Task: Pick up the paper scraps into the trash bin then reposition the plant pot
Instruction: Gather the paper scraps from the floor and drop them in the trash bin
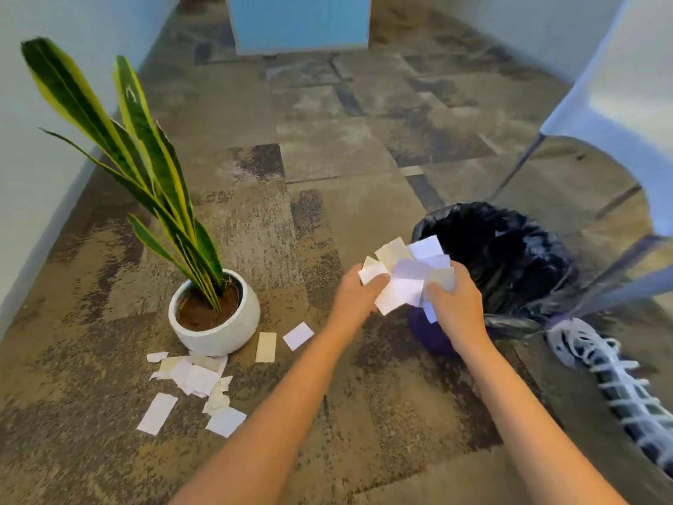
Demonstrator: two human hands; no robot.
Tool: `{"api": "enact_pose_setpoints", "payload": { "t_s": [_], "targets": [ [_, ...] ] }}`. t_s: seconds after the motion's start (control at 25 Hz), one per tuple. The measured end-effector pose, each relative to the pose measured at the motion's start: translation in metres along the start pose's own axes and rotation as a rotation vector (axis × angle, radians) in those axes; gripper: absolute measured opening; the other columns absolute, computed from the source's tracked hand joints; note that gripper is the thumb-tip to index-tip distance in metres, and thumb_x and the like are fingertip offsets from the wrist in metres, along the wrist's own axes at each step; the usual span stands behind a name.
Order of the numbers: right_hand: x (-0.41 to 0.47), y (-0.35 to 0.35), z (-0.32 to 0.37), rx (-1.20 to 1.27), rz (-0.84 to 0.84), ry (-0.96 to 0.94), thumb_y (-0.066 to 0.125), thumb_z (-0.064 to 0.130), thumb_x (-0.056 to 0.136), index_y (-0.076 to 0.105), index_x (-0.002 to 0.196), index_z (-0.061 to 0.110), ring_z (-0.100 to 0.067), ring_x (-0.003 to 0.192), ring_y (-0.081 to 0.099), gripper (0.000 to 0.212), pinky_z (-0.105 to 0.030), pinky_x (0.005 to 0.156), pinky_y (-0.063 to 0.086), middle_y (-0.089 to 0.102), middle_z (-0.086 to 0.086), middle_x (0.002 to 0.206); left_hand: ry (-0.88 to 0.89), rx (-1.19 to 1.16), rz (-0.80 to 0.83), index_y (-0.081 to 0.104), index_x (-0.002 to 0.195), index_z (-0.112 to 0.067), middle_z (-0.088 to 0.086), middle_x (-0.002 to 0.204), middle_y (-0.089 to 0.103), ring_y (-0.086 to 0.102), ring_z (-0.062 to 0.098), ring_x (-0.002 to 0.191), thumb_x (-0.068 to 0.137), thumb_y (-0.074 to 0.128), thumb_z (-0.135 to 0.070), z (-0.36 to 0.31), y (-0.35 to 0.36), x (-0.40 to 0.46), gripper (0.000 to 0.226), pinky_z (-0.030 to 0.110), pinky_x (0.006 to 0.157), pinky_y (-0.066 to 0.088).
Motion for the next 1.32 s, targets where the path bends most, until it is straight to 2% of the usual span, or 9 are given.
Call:
{"api": "enact_pose_setpoints", "payload": {
  "t_s": [0.16,0.28,0.4,0.52,0.6,0.72,0.96,1.16,1.32],
  "targets": [
    [0.047,-0.072,0.012,-0.113,-0.095,0.045,0.049,0.0,0.079,0.051,0.111,0.014,-0.005,0.067,0.056,0.035,-0.022,0.049,0.043,0.055,0.005,0.08,0.029,0.146,0.094,0.055,0.107,-0.008,0.013,0.087,0.063,0.053,0.017,0.055,0.095,0.048,-0.023,-0.061,0.072,0.031,0.021,0.022,0.049,0.041],
    [0.079,-0.099,0.006,-0.31,-0.088,0.084,0.049,-0.002,0.082,0.047,0.124,0.006,-0.032,0.093,0.058,0.043,-0.045,0.071,0.054,0.058,-0.015,0.105,-0.068,0.154,0.207,0.05,0.108,-0.009,0.015,0.089,0.063,0.059,0.007,0.04,0.095,0.046,-0.014,-0.069,0.114,0.05,0.014,0.019,0.037,0.046],
    [0.098,-0.11,-0.005,-0.418,-0.058,0.121,0.053,0.003,0.086,0.044,0.131,0.006,-0.04,0.103,0.057,0.046,-0.056,0.084,0.052,0.056,-0.022,0.119,-0.113,0.213,0.314,0.049,0.108,-0.01,0.017,0.104,0.056,0.06,0.021,0.065,0.091,0.05,-0.006,-0.068,0.141,0.054,0.017,0.028,0.057,0.058],
    [0.109,-0.111,-0.016,-0.476,-0.018,0.171,0.06,0.004,0.085,0.038,0.141,0.008,-0.038,0.109,0.057,0.059,-0.053,0.088,0.053,0.055,-0.021,0.128,-0.024,0.442,0.307,0.038,0.074,-0.02,0.015,0.089,0.046,0.05,0.025,0.081,0.087,0.055,-0.011,-0.068,0.142,0.059,0.024,0.041,0.072,0.049],
    [0.113,-0.11,-0.019,-0.501,-0.023,0.159,0.063,0.006,0.085,0.043,0.137,0.005,-0.038,0.114,0.055,0.056,-0.051,0.092,0.051,0.055,-0.021,0.13,0.021,0.513,0.288,0.053,0.097,-0.015,0.019,0.117,0.056,0.058,0.032,0.104,0.088,0.055,-0.014,-0.063,0.133,0.062,0.009,0.037,0.081,0.046],
    [0.109,-0.101,-0.017,-0.452,-0.08,0.093,0.06,0.005,0.085,0.056,0.123,0.005,-0.034,0.109,0.059,0.038,-0.049,0.091,0.052,0.062,-0.016,0.119,0.078,0.501,0.233,0.051,0.131,-0.008,0.014,0.131,0.055,0.057,0.03,0.115,0.089,0.052,-0.011,-0.051,0.113,0.067,0.041,0.039,0.096,0.05],
    [0.071,-0.036,0.028,-0.397,-0.209,-0.223,0.052,0.005,0.086,0.067,0.107,0.008,-0.023,0.093,0.064,0.025,-0.035,0.083,0.051,0.07,-0.01,0.103,0.168,0.363,0.155,0.064,0.102,-0.014,0.01,0.1,0.067,0.067,0.029,0.088,0.089,0.047,-0.005,-0.035,0.071,0.051,0.023,0.038,0.077,0.053],
    [0.035,0.073,0.031,-0.359,-0.04,-0.378,0.055,0.003,0.085,0.068,0.099,0.006,-0.024,0.087,0.064,0.019,-0.034,0.078,0.049,0.069,-0.012,0.098,0.143,0.377,0.077,0.064,0.105,-0.015,0.005,0.098,0.069,0.065,0.023,0.088,0.089,0.05,-0.006,0.014,0.007,0.034,0.023,0.039,0.082,0.056],
    [0.004,0.165,-0.003,-0.395,0.179,-0.365,0.055,0.003,0.086,0.067,0.099,0.008,-0.022,0.089,0.064,0.019,-0.03,0.079,0.047,0.069,-0.009,0.098,0.04,0.428,0.059,0.064,0.098,-0.016,-0.001,0.083,0.065,0.062,0.02,0.077,0.087,0.049,-0.007,0.08,-0.07,0.015,0.021,0.031,0.07,0.051]
  ]
}}
Point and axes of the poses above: each hand's wrist, its own x-axis towards the middle knuckle, its own y-axis out of the palm, z = x × y, the point moved 9 cm from there along x, towards the middle knuckle
